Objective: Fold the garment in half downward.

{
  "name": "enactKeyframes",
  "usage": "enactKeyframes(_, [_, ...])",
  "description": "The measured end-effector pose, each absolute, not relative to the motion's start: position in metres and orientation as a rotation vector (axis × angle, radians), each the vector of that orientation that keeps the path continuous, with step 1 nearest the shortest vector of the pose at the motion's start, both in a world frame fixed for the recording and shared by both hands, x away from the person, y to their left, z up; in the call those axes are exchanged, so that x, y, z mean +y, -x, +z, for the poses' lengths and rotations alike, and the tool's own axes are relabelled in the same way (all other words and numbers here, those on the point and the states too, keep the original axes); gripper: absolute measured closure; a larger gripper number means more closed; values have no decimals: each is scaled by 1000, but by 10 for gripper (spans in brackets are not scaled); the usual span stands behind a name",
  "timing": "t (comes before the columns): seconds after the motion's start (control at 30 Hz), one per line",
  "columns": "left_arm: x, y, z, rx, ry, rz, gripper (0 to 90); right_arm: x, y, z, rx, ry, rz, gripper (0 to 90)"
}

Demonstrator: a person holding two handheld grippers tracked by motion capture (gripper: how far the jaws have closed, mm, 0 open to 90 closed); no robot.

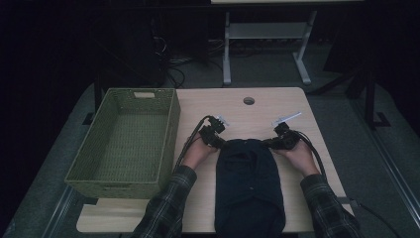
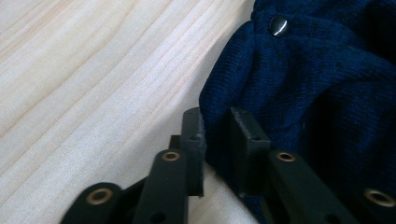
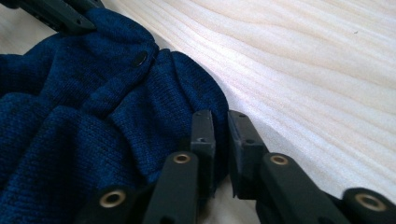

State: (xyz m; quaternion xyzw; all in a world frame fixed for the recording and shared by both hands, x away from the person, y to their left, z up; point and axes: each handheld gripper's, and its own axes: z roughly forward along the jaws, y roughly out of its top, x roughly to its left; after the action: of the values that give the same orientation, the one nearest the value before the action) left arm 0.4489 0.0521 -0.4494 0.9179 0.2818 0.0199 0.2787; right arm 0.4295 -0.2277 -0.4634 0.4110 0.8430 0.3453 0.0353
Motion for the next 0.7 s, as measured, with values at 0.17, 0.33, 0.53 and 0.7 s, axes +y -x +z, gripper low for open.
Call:
enactKeyframes(0.17, [52,-448,-448,791,-2451,42,808,-224,-427,-461,2587,-1230,1017,840])
enactKeyframes(0.33, [56,-449,-441,802,-2425,47,817,-222,-425,-455,2575,-1195,999,845])
enactKeyframes(0.53, [58,-448,-427,816,-2371,83,817,-225,-424,-440,2528,-1189,1033,845])
enactKeyframes(0.7, [61,-449,-414,813,-2358,129,816,-224,-425,-426,2505,-1149,1036,845])
